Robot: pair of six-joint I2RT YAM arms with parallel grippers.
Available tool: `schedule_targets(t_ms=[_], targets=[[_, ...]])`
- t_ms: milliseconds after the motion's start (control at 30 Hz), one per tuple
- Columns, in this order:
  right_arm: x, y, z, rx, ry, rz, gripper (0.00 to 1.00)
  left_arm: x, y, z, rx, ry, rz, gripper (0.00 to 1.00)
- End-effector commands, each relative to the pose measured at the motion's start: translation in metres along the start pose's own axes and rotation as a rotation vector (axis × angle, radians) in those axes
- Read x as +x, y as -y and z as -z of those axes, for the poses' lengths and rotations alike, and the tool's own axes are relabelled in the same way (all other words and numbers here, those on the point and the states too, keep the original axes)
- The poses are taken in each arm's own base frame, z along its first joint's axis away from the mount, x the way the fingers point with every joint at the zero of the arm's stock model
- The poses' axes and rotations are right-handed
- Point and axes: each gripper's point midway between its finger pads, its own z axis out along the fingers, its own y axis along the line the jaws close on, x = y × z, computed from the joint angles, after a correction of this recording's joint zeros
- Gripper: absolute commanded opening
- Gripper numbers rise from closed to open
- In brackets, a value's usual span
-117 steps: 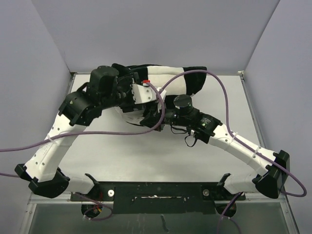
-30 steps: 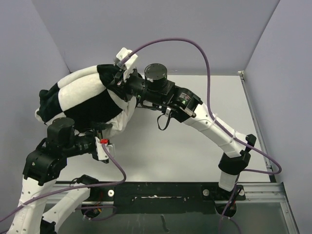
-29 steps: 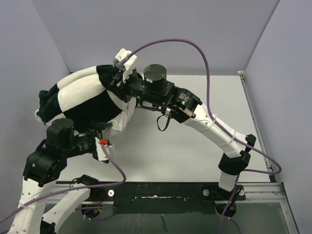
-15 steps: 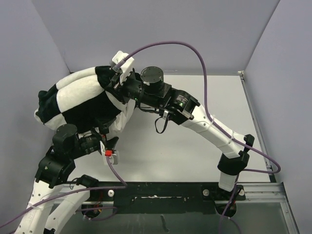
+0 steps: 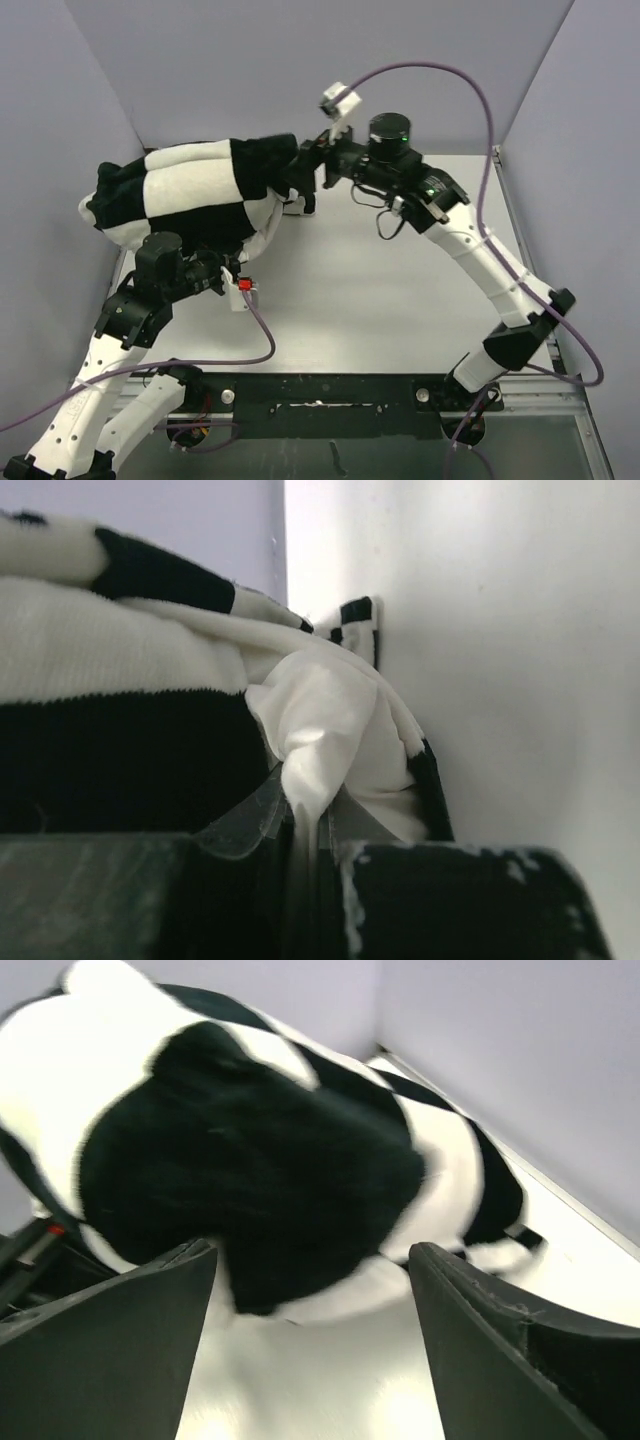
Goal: Remove the pillowcase from the pillow
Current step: Remove the pillow from the pillowcase.
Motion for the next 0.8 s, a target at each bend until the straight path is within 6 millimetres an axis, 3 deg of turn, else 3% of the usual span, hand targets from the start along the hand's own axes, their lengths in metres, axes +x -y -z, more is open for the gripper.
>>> schedule_targets(t_ms=[0, 67, 133, 267, 600, 767], targets=[[-0.051, 0.001, 0.058, -0.016, 0.201, 0.033, 0.83, -0.014, -0.049, 0.023, -0.148, -0.005, -0.052, 0.00], [-0.044, 0.003, 0.059, -0.029, 0.199, 0.024, 0.88, -0.020, -0.050, 0.027, -0.143, 0.013, -0.063, 0.00], [-0.037, -0.009, 0.056, -0.110, 0.189, 0.015, 0.98, -0.025, -0.050, 0.029, -0.138, 0.028, -0.075, 0.00], [-0.031, -0.020, 0.045, -0.199, 0.181, -0.008, 0.98, -0.031, -0.055, 0.034, -0.147, 0.042, -0.087, 0.00], [-0.005, -0.009, 0.012, -0.211, 0.114, -0.110, 0.98, -0.042, -0.055, 0.051, -0.151, 0.055, -0.129, 0.00], [-0.004, -0.023, -0.001, -0.307, 0.139, -0.220, 0.98, -0.043, -0.055, 0.053, -0.154, 0.054, -0.135, 0.00]])
